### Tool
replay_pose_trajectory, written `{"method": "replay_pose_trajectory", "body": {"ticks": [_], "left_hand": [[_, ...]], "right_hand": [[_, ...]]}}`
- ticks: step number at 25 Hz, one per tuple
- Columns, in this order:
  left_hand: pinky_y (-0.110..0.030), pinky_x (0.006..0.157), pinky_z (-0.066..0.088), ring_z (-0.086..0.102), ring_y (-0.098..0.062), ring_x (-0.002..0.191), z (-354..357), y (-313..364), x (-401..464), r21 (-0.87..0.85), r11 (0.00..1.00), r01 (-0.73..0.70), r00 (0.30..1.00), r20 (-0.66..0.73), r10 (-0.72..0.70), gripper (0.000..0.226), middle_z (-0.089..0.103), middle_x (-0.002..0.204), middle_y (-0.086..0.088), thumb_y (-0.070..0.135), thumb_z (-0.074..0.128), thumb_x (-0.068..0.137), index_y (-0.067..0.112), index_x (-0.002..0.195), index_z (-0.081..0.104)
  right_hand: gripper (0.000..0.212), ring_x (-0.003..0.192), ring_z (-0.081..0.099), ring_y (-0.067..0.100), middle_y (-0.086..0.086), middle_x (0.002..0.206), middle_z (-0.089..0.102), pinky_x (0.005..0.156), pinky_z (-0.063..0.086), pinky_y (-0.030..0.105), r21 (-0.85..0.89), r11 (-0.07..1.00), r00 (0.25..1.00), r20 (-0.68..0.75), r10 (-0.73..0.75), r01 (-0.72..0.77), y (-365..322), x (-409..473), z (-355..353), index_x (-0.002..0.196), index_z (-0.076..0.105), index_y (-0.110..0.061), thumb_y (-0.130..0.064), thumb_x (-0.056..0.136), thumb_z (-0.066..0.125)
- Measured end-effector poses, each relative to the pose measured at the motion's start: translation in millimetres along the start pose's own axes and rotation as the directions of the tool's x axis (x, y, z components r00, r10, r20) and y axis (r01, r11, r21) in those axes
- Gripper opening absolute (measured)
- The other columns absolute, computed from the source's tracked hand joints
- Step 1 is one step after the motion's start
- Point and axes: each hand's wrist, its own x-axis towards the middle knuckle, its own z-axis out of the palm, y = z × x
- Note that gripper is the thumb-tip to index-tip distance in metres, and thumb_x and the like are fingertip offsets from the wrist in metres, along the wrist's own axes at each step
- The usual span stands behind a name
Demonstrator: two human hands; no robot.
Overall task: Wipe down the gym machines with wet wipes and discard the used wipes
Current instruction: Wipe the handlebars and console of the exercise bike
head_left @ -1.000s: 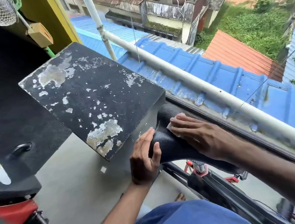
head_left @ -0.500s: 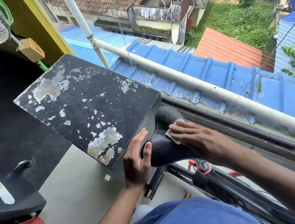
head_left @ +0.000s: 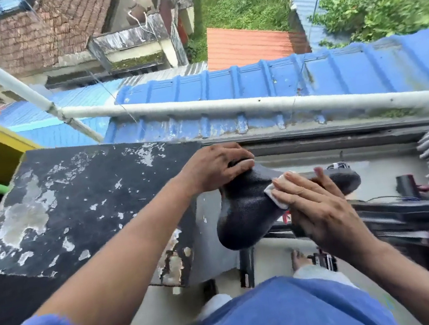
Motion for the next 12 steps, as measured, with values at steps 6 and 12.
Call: {"method": "replay_pose_trajectory", "body": {"ticks": [6,12], "left_hand": [[-0.032,0.112,0.039,0.054,-0.009,0.133,14,-16,2,-0.231,0.967,-0.110,0.992,0.039,0.122,0.051,0.061,0.141,0.014,0.056,0.028,0.106,0.036,0.136,0.065],[-0.030,0.101,0.041,0.056,-0.017,0.130,9,-15,9,-0.162,0.967,-0.198,0.976,0.057,0.209,0.044,0.064,0.140,0.009,0.046,0.031,0.111,0.032,0.132,0.067]], "right_hand": [[0.057,0.156,0.021,0.021,0.000,0.164,0.033,0.124,0.017,0.058,0.005,0.895,0.889,-0.109,0.445,-0.447,-95,8,48,0.154,0.044,-0.014,-0.031,0.100,0.048],[0.083,0.158,0.000,0.022,-0.003,0.171,0.011,0.124,0.011,0.062,-0.311,0.851,0.887,0.050,0.460,-0.424,-154,6,72,0.163,0.018,-0.019,-0.068,0.099,0.038]]}}
